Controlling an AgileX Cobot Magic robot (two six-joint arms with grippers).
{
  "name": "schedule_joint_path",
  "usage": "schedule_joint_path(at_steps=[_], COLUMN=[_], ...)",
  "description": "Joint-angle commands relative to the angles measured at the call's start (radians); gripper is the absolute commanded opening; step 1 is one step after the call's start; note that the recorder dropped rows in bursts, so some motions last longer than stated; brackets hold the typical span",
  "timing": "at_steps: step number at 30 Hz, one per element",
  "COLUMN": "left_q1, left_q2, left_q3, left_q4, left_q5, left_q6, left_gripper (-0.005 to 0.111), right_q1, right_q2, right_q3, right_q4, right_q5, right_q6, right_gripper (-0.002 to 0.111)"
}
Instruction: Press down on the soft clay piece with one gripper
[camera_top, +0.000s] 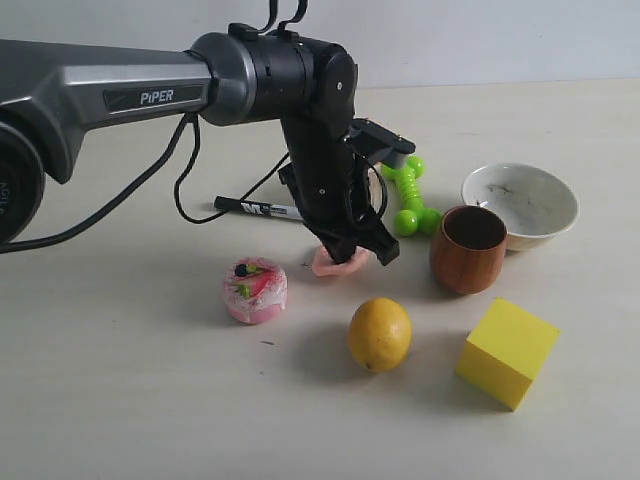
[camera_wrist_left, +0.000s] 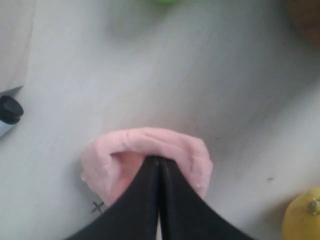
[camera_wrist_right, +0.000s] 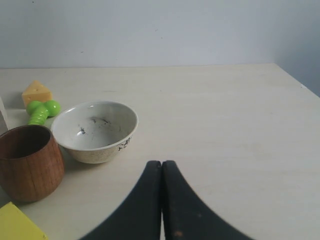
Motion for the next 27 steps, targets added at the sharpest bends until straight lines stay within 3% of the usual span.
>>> schedule_joint_path(at_steps=[1, 20, 27], left_q1=[0.001, 0.001, 0.001], left_q2=[-0.011, 0.074, 0.057], left_q3=[0.002, 0.004, 0.002], left_q4=[-0.006, -0.013, -0.013], left_q5=[-0.036, -0.007, 0.0], left_q6=[0.005, 0.024, 0.024], left_gripper=[0.0, 0.0, 0.023], right_q1=[-0.001, -0.001, -0.001], right_q2=[-0.006, -0.006, -0.006], right_q3=[0.005, 0.005, 0.005], right_q4=[0.0, 0.0, 0.0], right_q5=[-0.006, -0.006, -0.006], right_q6=[-0.006, -0.006, -0.006], right_gripper=[0.0, 0.0, 0.0])
